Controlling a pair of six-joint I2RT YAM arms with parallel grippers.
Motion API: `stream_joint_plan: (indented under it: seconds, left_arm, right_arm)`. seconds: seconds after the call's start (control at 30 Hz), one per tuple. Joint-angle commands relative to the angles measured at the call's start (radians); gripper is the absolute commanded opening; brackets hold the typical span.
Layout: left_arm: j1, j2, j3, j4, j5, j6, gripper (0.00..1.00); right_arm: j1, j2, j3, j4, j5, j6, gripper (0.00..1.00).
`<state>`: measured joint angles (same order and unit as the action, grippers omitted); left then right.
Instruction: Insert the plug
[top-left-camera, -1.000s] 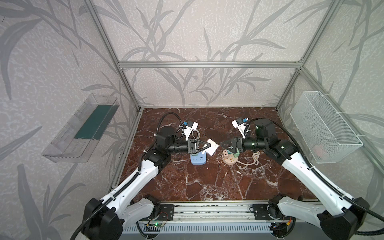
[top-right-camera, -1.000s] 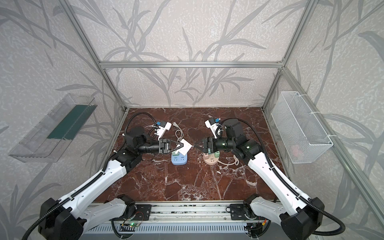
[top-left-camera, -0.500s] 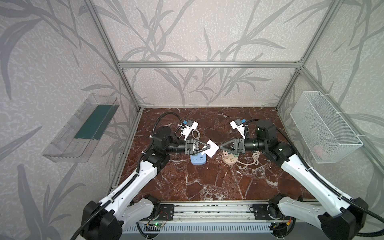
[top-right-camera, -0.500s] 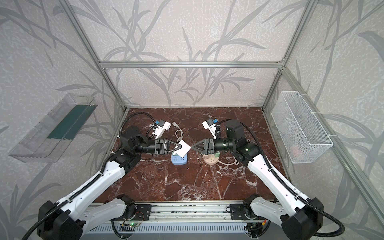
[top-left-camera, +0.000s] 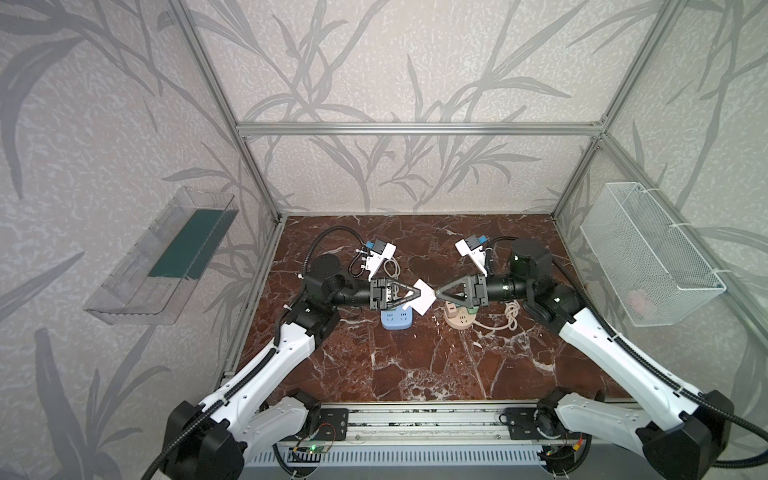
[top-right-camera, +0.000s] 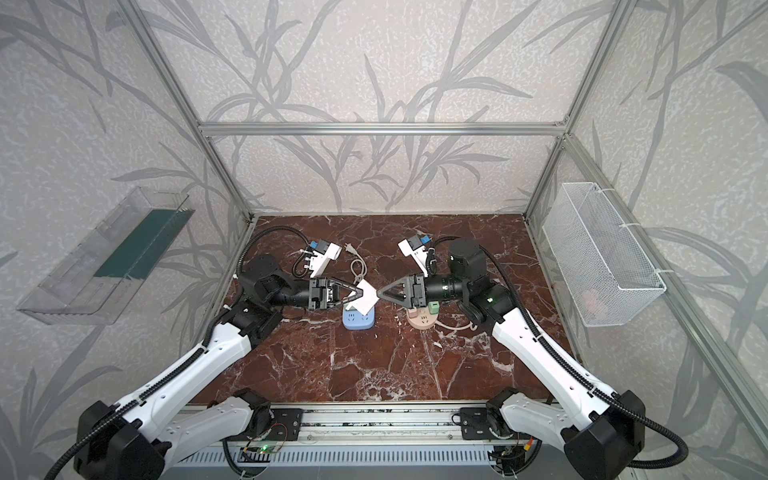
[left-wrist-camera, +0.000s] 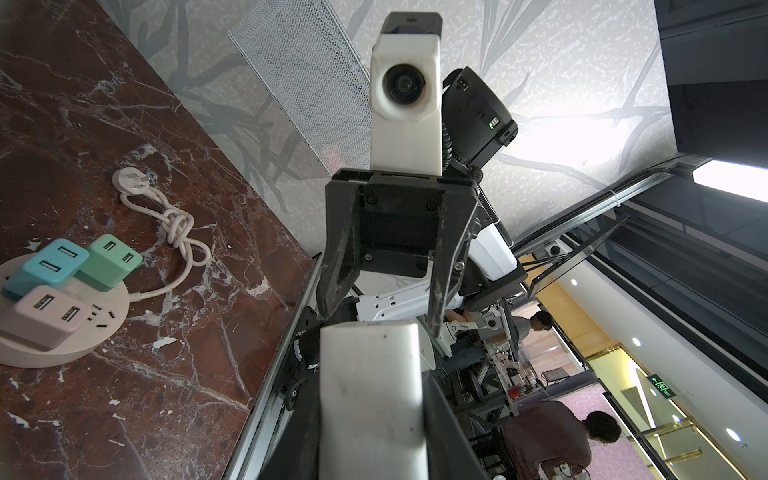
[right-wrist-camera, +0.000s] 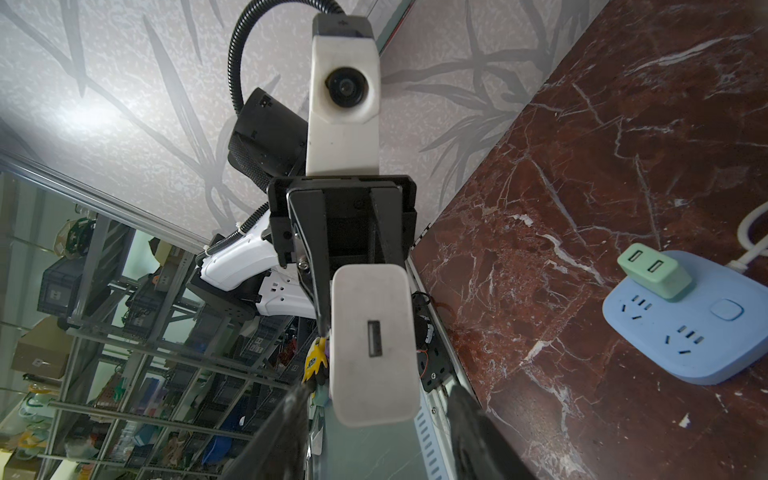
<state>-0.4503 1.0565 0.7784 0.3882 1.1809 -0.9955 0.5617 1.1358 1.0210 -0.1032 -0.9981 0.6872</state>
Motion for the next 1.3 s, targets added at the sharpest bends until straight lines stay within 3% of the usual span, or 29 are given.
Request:
stream_joint_plan:
  seconds: [0.0,0.47,0.63,0.77,0.97,1.0,1.03,1.07,1.17,1.2,1.27]
  left_arm:
    - [0.001,0.003,-0.012,0.088,0.025,-0.033,0.0]
    - [0.0,0.008,-0.036,0.161,0.034,-0.078,0.0]
    - [0.0,0.012,-0.04,0.169,0.036,-0.084,0.0]
    - [0.0,0.024,-0.04,0.17,0.037,-0.084,0.0]
    - [0.002,0.053,-0.033,0.159,0.024,-0.086,0.0]
    - [0.002,0.058,-0.03,0.151,0.022,-0.082,0.08]
    - [0.002,0.06,-0.03,0.142,0.019,-0.078,0.22]
    - [0.001,0.06,-0.027,0.134,0.012,-0.072,0.42]
    - [0.006,0.049,-0.004,0.024,-0.014,-0.009,0.82]
    - [0.009,0.043,0.009,-0.037,-0.028,0.03,0.92]
    - [0.022,0.027,0.036,-0.149,-0.055,0.096,0.99]
  right_arm:
    - [0.022,0.021,0.029,0.03,-0.02,-0.002,0.53]
    - [0.079,0.088,0.088,0.02,-0.026,-0.023,0.45]
    - [0.086,0.099,0.093,0.023,-0.025,-0.02,0.27]
    - [0.088,0.098,0.095,0.023,-0.025,-0.017,0.0]
    - [0.088,0.097,0.088,0.009,-0.004,-0.017,0.0]
    - [0.089,0.099,0.087,0.004,-0.001,-0.018,0.0]
    - [0.089,0.101,0.088,-0.002,0.005,-0.019,0.0]
    - [0.089,0.101,0.088,-0.008,0.014,-0.021,0.0]
    - [0.088,0.102,0.087,-0.035,0.049,-0.033,0.0]
    - [0.087,0.104,0.087,-0.047,0.062,-0.039,0.0]
    - [0.087,0.11,0.088,-0.073,0.094,-0.043,0.0]
